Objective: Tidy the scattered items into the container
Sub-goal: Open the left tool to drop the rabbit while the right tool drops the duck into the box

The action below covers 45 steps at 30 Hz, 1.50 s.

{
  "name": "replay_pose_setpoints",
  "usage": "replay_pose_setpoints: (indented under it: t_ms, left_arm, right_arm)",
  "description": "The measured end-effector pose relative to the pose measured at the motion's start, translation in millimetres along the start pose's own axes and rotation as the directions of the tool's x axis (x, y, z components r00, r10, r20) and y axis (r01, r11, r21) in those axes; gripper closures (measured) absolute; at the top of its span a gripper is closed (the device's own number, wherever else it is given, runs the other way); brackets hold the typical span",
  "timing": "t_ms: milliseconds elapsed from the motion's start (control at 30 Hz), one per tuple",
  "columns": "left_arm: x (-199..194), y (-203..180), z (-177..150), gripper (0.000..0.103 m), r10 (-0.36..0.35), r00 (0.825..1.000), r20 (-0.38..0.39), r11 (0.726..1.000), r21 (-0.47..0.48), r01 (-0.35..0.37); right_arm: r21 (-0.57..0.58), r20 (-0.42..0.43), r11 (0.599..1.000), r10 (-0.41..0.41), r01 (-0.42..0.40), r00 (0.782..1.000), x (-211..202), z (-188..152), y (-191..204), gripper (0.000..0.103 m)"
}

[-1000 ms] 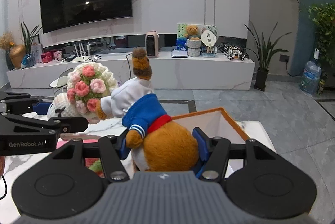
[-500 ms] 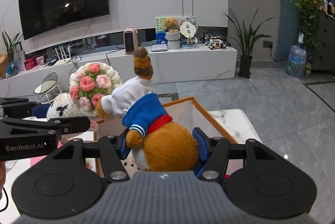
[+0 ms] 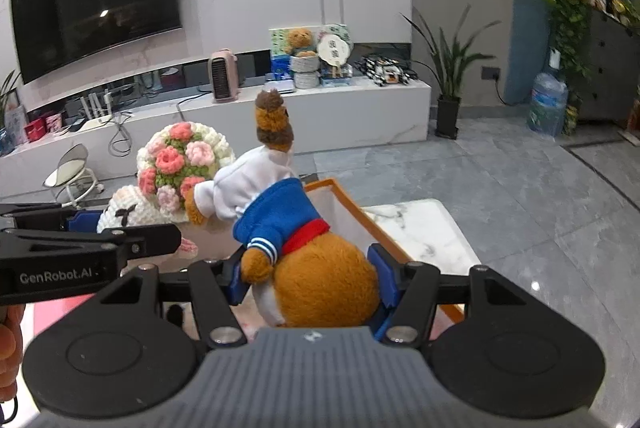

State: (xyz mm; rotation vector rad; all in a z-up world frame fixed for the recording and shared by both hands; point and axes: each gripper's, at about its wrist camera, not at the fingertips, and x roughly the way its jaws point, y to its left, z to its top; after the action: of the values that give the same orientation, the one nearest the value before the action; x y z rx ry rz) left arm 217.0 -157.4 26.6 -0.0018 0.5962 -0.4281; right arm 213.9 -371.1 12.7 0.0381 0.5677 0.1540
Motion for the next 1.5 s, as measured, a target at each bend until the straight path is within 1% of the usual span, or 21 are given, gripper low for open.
replay_pose_setpoints:
  t_ms: [67, 233, 467, 533, 633, 700, 933, 1133, 1500]
  left_arm:
    - [10, -3, 1, 0.046, -0.010, 1.000, -0.008, 1.000, 0.011, 0.010]
    - [27, -6, 0, 0.046, -0.031, 0.999, -0.021, 0.999, 0.037, 0.032]
    - [45, 7, -12, 0.046, -0.051, 0.998, -0.048, 0.999, -0.001, 0.051]
    - [48, 12, -14, 0.044, -0.062, 0.997, -0.048, 0.998, -0.023, 0.061]
    - [50, 16, -14, 0.042, -0.076, 0.996, -0.044, 0.996, -0.043, 0.074]
    - [49, 17, -14, 0.038, -0.078, 0.996, -0.035, 0.996, -0.051, 0.077]
    - [46, 12, -11, 0.037, -0.075, 0.997, -0.017, 0.996, -0.052, 0.074]
    - [52, 12, -13, 0.037, -0.077, 0.997, -0.031, 0.995, -0.059, 0.075]
    - [46, 12, -11, 0.038, -0.071, 0.997, -0.033, 0.994, -0.084, 0.069]
  right_arm:
    - [0.021, -0.013, 1.000, -0.014, 0.014, 1.000, 7, 1, -6, 0.041]
    - [0.023, -0.044, 0.999, -0.042, 0.043, 0.998, 21, -1, -12, 0.041]
    - [0.017, -0.093, 0.999, -0.037, 0.039, 0.995, 41, -5, -10, 0.041]
    - [0.001, -0.100, 0.999, -0.042, 0.042, 0.994, 44, -5, -6, 0.039]
    - [-0.008, -0.101, 0.998, -0.060, 0.060, 0.993, 45, -5, -3, 0.033]
    - [-0.002, -0.092, 0.997, -0.071, 0.071, 0.993, 42, -5, -4, 0.029]
    - [0.009, -0.072, 0.997, -0.072, 0.073, 0.995, 37, -4, -9, 0.029]
    - [0.012, -0.070, 0.997, -0.076, 0.077, 0.995, 36, -3, -10, 0.029]
    - [0.006, -0.061, 0.997, -0.079, 0.080, 0.995, 30, 2, -3, 0.029]
